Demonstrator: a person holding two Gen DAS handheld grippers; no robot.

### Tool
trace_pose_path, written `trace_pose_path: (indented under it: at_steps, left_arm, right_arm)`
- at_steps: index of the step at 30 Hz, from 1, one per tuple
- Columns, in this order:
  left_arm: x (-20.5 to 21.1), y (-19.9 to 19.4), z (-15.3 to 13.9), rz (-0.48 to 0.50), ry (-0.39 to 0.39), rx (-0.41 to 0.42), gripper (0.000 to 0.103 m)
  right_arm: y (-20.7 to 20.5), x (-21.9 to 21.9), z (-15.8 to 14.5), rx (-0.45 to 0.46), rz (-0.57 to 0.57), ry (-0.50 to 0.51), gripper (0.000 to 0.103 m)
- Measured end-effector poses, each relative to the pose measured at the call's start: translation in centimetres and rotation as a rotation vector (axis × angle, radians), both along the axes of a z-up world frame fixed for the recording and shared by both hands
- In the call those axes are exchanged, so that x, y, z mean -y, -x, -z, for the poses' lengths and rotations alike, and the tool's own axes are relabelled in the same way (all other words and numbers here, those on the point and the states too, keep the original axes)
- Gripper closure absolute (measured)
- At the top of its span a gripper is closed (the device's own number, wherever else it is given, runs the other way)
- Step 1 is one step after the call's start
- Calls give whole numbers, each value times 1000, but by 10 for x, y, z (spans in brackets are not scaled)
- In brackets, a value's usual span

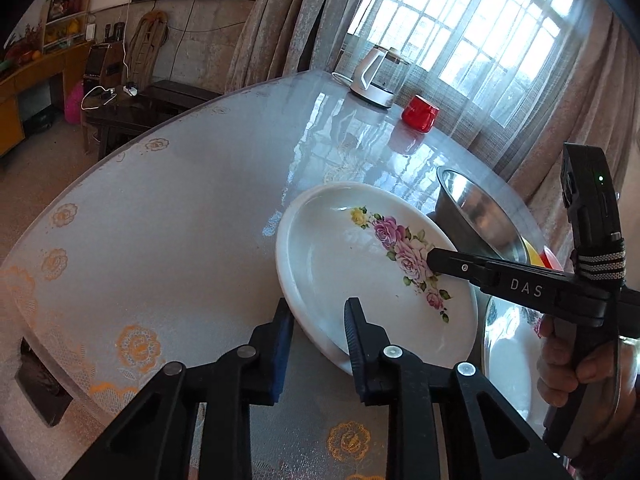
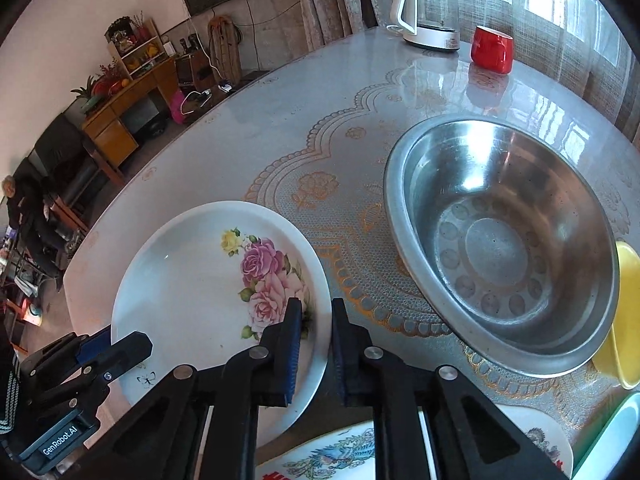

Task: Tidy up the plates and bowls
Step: 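Grasp the rim of the white rose-patterned plate with the right gripper, then lift the rose-patterned plate and carry it over the teal plate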

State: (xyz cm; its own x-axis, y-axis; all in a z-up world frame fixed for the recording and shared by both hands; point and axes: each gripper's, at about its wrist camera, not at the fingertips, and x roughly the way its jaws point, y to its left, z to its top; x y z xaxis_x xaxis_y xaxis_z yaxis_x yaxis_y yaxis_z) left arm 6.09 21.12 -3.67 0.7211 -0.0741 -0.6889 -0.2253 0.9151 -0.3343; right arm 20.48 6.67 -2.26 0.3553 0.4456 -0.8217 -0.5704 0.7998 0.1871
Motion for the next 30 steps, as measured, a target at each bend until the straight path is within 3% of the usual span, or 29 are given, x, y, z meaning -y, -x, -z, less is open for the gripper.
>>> trace_pose_path:
  at_steps: [7, 13, 30]
  left_arm:
    - [3, 12, -27, 17, -11, 54, 77]
    - [25, 11, -42, 71, -17, 80, 77]
    - [174, -15, -74, 390, -117, 138, 77]
  right_arm:
    - [15, 18, -33, 14, 31, -123, 89]
    - [36, 49, -54, 70, 76, -159, 89]
    - [86, 210, -53, 103, 400, -228, 89]
